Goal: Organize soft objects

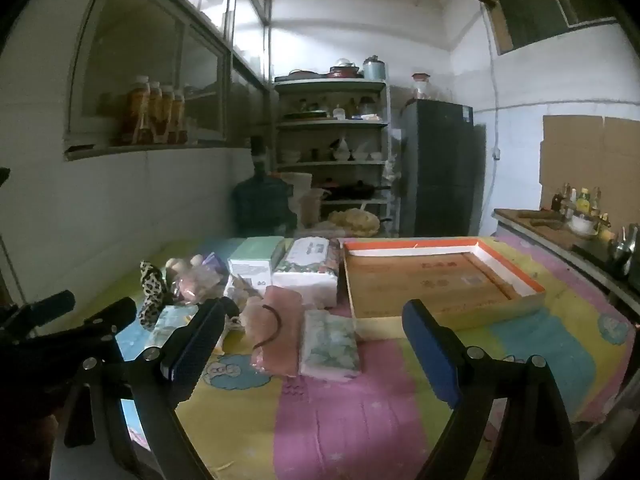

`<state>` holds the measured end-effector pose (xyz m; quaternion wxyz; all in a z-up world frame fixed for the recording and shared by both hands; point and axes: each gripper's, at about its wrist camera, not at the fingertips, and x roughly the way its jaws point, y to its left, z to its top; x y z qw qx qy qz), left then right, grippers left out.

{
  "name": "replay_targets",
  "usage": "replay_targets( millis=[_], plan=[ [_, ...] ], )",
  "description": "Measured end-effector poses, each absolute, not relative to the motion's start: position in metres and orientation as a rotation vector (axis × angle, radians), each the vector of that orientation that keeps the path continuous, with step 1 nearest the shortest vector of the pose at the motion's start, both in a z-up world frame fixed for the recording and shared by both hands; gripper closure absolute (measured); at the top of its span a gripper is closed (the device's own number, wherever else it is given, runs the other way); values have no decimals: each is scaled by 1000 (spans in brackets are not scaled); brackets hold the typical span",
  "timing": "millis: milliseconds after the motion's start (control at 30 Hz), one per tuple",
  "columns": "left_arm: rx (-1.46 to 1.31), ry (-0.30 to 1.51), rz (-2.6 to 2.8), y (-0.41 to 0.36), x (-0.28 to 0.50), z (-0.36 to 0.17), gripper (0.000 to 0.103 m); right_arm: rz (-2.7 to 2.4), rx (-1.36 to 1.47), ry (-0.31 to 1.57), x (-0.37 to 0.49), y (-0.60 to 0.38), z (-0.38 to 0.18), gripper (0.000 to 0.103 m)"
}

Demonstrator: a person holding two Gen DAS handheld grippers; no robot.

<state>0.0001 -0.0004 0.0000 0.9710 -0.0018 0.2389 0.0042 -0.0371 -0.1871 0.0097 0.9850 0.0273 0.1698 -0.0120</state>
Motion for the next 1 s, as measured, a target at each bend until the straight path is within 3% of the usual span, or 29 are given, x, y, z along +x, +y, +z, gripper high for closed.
replay_targets(
  millis=[1000],
  plan=[
    [-8, 504, 4, 1, 3, -3, 24, 22, 33, 345, -36, -179, 10, 12]
  ],
)
